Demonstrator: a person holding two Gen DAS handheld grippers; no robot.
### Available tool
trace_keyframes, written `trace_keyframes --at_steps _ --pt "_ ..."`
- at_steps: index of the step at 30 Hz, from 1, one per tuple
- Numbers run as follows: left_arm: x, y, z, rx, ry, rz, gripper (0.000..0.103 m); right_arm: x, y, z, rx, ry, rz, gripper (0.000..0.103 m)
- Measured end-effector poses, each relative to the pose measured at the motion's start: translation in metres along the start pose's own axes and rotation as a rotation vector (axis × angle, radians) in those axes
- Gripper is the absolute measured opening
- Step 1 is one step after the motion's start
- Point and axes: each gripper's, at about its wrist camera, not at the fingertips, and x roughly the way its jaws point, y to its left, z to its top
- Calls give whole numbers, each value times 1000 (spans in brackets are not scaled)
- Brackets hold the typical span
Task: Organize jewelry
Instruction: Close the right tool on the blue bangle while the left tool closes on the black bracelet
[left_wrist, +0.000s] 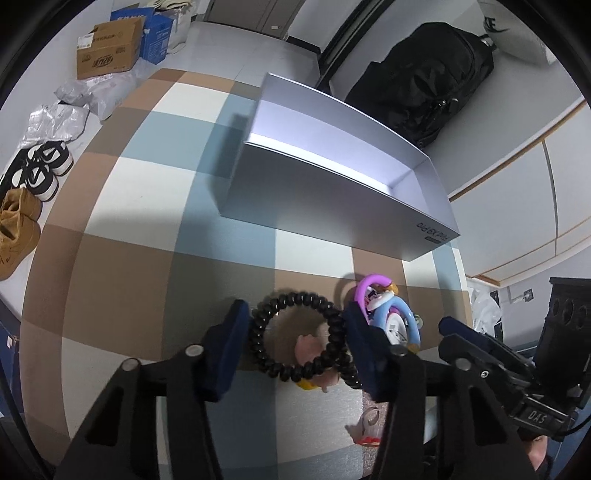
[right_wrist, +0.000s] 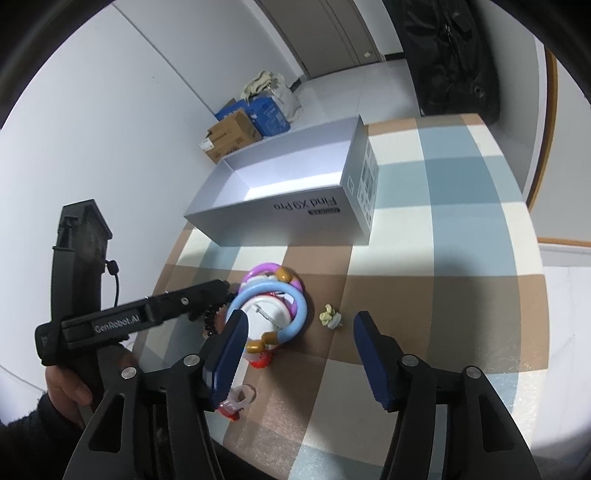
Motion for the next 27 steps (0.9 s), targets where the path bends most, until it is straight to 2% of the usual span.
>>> trace_keyframes --at_steps 6,9,12,18,20,27 --pt "1 2 1 -12 11 -10 39 4 14 -1 -53 9 25 59" --pt "-1 2 1 -5 16 -7 39 10 27 -3 -122 20 -5 59" --pt "-1 2 0 -1 19 -2 38 18 31 -3 -134 34 -32 60" --pt "-3 4 1 -8 24 -4 38 28 40 -1 -169 30 -70 72" --pt "-3 5 1 -17 25 -9 38 32 45 0 -196 25 -89 80" --pt "-6 11 2 -32 24 -20 38 41 53 0 -254 20 -122 82"
